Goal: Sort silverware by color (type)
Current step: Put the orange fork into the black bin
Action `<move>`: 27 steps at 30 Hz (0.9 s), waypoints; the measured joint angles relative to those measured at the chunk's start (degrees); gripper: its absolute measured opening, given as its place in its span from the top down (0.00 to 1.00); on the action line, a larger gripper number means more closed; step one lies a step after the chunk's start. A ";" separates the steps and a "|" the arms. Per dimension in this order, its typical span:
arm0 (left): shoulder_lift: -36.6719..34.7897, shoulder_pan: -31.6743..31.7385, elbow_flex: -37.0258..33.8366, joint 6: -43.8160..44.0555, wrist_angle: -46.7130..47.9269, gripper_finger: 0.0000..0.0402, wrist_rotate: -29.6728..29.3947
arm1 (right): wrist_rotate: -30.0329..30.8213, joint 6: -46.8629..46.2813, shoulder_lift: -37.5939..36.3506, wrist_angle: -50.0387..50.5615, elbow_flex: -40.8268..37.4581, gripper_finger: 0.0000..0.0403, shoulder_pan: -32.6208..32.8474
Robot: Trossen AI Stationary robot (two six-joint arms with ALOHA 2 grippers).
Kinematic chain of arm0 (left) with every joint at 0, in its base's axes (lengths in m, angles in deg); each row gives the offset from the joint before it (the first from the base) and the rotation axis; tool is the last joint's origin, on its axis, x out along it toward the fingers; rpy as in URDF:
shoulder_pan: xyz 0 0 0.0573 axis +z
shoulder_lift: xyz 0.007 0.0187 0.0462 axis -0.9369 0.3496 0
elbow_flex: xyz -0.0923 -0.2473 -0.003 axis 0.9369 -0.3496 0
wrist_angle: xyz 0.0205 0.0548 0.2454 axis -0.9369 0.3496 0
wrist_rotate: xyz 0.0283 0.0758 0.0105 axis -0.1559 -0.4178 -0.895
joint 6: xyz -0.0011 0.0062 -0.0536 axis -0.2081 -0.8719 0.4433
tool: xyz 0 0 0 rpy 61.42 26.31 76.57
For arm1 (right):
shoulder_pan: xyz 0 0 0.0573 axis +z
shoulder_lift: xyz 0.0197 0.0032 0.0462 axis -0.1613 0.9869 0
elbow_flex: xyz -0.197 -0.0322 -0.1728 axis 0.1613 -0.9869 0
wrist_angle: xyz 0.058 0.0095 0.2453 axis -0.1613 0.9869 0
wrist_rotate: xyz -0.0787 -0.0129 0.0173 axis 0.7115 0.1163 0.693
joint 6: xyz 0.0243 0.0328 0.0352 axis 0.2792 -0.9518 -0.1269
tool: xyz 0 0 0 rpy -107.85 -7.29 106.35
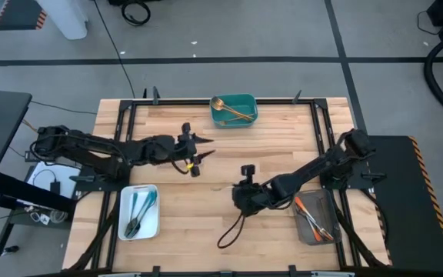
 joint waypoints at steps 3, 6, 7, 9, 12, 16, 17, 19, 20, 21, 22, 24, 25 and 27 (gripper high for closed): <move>0.02 2.38 -0.03 -2.03 -2.26 0.57 -0.02 | -2.15 -8.92 -2.66 5.98 0.01 0.97 0.09; 0.02 5.61 -0.03 -2.48 -2.14 0.57 -0.02 | -5.72 -17.42 -5.20 12.32 0.01 0.97 0.04; 0.02 6.66 -0.05 -1.62 -2.08 0.57 -0.02 | -7.24 -20.12 -5.96 14.21 0.01 0.97 0.04; 0.02 8.44 -0.03 0.25 -2.11 0.57 -0.06 | -11.40 -25.35 -7.39 17.65 0.01 0.97 0.08; 0.04 9.93 -0.05 1.21 -1.87 0.57 -0.04 | -18.72 -33.02 -9.59 21.94 0.01 0.97 0.16; 0.04 10.85 -0.05 -0.24 -1.91 0.57 0.28 | -26.15 -42.54 -11.82 27.38 0.01 0.96 1.27; 0.04 10.99 -0.05 -1.11 -2.14 0.57 0.36 | -27.17 -44.35 -12.48 28.15 0.01 0.96 1.83; 0.04 10.99 -0.05 -2.74 -3.09 0.57 0.52 | -28.52 -47.03 -13.80 29.31 0.01 0.96 3.09; 0.04 10.99 -0.05 -3.30 -3.88 0.57 0.55 | -29.13 -48.25 -14.48 29.76 0.01 0.96 3.65; 0.04 10.99 -0.05 -3.99 -4.74 0.57 0.58 | -29.89 -49.72 -15.21 29.97 0.01 0.96 4.22; 0.04 10.99 -0.05 -4.44 -5.59 0.57 0.63 | -30.70 -51.23 -16.00 30.19 0.01 0.96 4.80; 0.04 10.97 -0.05 -5.14 -6.78 0.57 1.04 | -32.32 -54.60 -17.60 31.02 0.01 0.96 5.89; 0.04 10.97 -0.05 -5.48 -7.23 0.57 1.94 | -32.79 -56.48 -18.28 31.54 0.01 0.96 6.56; 0.07 10.99 -0.05 -6.16 -8.75 0.57 5.33 | -34.55 -59.98 -19.29 33.48 0.01 0.96 7.89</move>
